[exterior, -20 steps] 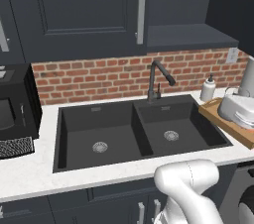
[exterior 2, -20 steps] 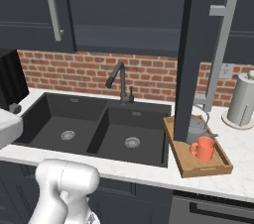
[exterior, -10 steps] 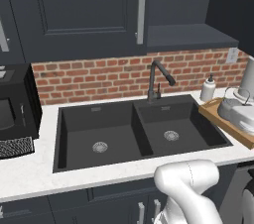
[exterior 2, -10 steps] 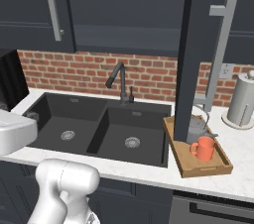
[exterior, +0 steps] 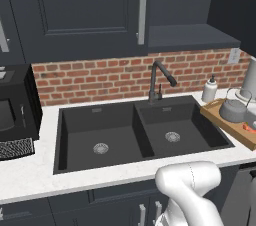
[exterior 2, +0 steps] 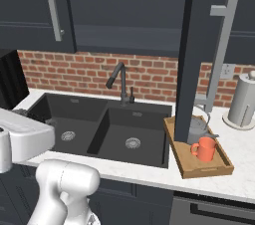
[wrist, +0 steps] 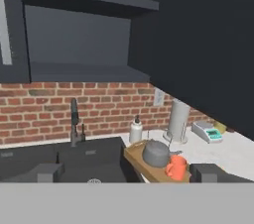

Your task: Pick the kettle from the counter and place it on the tray. Then pick the mug from the cabinet and place it on the tray. Then close the cabinet doors.

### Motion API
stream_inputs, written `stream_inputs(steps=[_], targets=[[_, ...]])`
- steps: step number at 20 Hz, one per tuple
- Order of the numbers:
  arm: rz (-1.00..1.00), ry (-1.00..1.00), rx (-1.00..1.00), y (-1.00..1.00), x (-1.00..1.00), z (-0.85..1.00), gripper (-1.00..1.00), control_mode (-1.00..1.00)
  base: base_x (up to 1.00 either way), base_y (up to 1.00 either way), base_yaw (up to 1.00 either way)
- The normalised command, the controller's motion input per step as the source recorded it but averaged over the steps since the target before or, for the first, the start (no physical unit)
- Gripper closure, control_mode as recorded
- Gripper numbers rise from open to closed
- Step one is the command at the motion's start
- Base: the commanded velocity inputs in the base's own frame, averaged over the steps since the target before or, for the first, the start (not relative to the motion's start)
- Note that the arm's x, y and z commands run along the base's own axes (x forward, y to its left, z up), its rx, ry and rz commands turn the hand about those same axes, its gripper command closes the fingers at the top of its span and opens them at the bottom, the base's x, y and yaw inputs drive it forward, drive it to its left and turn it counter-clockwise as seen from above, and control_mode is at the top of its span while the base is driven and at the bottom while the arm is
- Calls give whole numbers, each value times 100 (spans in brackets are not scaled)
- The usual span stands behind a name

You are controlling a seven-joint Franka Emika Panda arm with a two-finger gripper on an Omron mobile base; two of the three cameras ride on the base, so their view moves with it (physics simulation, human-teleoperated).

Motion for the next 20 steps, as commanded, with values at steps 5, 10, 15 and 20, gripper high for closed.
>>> stream_inputs(steps=[5, 10, 15, 20], targets=[[0, -20, 20, -65, 1, -1, -100, -100, 0, 0, 0], [-15, -18, 18, -51, 12, 0, -100, -100, 0, 0, 0], [-37, -8, 34, -56, 13, 11, -100, -100, 0, 0, 0], [-41, -13, 32, -53, 8, 7, -100, -100, 0, 0, 0]])
